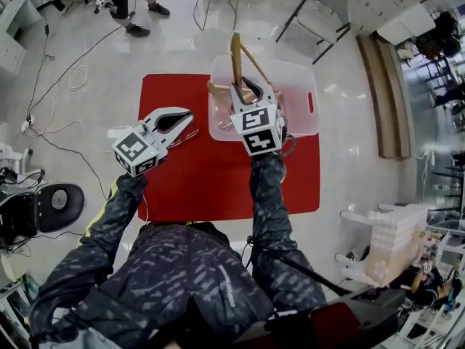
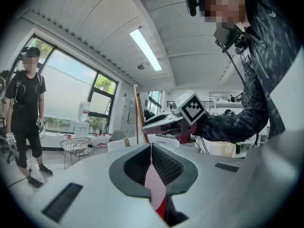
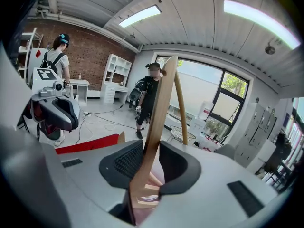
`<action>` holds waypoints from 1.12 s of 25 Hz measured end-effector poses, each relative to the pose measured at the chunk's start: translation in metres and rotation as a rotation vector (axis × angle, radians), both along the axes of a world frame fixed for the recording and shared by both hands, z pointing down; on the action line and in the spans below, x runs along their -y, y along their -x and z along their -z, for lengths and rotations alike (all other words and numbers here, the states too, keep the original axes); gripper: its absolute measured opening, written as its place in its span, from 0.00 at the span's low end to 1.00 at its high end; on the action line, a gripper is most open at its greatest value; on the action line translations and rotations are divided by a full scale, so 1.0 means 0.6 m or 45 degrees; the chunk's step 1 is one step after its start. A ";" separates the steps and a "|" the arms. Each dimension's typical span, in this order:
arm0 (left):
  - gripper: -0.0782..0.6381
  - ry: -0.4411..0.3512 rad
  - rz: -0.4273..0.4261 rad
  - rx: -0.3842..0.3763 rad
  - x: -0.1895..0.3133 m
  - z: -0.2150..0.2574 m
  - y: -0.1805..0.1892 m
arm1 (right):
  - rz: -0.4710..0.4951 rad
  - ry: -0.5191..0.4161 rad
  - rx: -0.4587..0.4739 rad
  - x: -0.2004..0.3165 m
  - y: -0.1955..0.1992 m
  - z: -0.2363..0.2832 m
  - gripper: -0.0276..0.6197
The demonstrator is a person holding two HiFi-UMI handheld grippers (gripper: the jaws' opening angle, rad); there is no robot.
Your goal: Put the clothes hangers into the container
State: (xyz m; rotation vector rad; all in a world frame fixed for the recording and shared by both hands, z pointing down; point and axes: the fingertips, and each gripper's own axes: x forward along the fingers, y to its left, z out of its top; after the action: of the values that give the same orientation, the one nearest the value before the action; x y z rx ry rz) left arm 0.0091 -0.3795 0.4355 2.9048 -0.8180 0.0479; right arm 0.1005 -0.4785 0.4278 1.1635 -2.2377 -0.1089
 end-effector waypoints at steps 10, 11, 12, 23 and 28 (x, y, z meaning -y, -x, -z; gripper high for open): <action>0.13 -0.012 -0.012 0.006 -0.027 0.010 -0.018 | -0.113 -0.011 -0.214 -0.025 -0.054 -0.004 0.22; 0.13 -0.014 -0.011 0.006 -0.029 0.010 -0.019 | -0.113 -0.011 -0.181 -0.030 -0.053 -0.002 0.22; 0.13 -0.018 -0.011 0.004 -0.030 0.011 -0.017 | -0.115 -0.014 -0.156 -0.033 -0.052 -0.001 0.22; 0.13 -0.012 -0.014 0.014 -0.114 0.040 -0.039 | -0.021 0.054 0.051 -0.163 -0.012 0.001 0.22; 0.13 0.005 -0.003 -0.013 -0.176 0.044 -0.042 | 0.013 0.097 0.209 -0.253 -0.005 -0.005 0.22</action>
State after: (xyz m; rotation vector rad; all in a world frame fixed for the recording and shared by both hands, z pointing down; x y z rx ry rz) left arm 0.0345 -0.2739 0.4091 2.9001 -0.8125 0.0344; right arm 0.1034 -0.3269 0.4311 1.1568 -2.3685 0.0692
